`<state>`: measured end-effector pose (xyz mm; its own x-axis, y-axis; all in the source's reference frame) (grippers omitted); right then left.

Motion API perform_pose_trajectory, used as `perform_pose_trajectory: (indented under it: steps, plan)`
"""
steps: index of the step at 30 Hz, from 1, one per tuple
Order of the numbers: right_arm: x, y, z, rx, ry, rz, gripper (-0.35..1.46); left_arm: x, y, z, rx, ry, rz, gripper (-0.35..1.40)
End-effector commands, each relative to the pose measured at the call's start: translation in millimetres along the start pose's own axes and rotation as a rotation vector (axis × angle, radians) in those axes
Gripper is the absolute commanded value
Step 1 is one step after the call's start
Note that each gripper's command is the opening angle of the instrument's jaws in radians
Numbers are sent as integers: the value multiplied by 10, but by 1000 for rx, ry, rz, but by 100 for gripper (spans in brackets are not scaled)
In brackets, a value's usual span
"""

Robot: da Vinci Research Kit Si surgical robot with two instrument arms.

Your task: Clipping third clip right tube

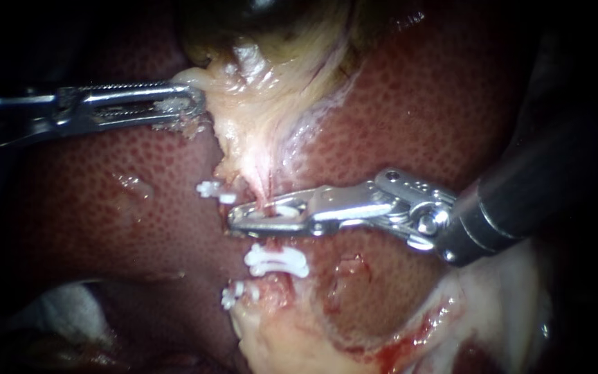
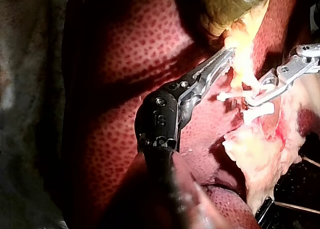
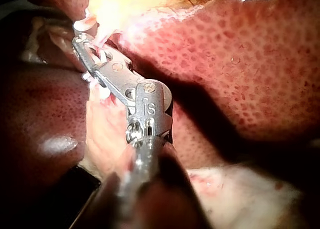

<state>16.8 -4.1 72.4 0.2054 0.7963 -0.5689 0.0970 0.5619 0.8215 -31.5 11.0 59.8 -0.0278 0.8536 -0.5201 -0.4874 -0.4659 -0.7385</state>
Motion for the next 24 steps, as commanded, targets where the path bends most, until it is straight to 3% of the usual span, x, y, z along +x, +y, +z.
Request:
perform_pose_trajectory:
  steps: [1, 24]
  plan:
    - [0, 0, 0, 4, -1, 12, -35, 0, 0, 0, 0, 0, 0, -35]
    - [-6, 2, -5, 5, -2, 33, -35, 0, -1, 2, 0, 0, 0, -35]
